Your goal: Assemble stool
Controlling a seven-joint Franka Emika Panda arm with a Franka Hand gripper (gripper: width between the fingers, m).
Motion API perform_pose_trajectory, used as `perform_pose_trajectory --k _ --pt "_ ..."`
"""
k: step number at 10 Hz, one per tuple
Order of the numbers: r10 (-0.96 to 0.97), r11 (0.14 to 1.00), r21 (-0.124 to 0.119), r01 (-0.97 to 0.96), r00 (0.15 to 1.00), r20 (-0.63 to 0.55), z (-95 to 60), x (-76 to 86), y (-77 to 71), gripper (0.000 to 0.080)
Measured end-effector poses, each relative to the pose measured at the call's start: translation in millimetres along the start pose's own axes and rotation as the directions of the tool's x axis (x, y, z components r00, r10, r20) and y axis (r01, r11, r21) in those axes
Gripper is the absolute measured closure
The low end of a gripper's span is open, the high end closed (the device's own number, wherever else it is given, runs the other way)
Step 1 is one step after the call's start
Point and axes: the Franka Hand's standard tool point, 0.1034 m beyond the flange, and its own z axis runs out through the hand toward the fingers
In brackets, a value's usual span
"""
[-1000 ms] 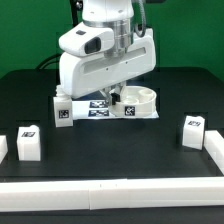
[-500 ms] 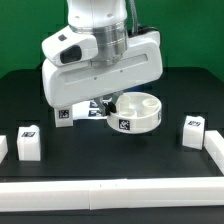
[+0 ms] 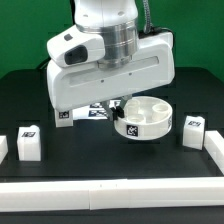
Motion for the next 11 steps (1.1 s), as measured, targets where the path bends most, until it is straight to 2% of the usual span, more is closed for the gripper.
perform_pose_trajectory --k 1,3,4,5,9,10,11 --pt "0.024 1.000 -0.011 -0.025 1.000 -0.001 4.7 9.3 -8.0 0.0775" --pt "0.070 0.997 -0.016 -0.070 0.997 -0.027 9.6 59.0 -7.4 0.0775" --pt "0.090 0.996 -0.016 -0.090 0.995 -0.049 7.9 76.4 -7.8 0.0775" --pt "0.098 0.995 -0.009 -0.099 0.994 -0.053 3.7 74.1 -9.2 0.0775" --pt "0.096 0.995 -0.008 -0.097 0.994 -0.044 9.1 71.7 -9.5 0.0775" --pt "0.131 0.991 -0.006 -0.131 0.991 -0.041 15.2 77.1 -12.4 0.0775" --pt "0.131 0.991 -0.005 -0.131 0.990 -0.046 19.5 89.9 -11.0 0.0775"
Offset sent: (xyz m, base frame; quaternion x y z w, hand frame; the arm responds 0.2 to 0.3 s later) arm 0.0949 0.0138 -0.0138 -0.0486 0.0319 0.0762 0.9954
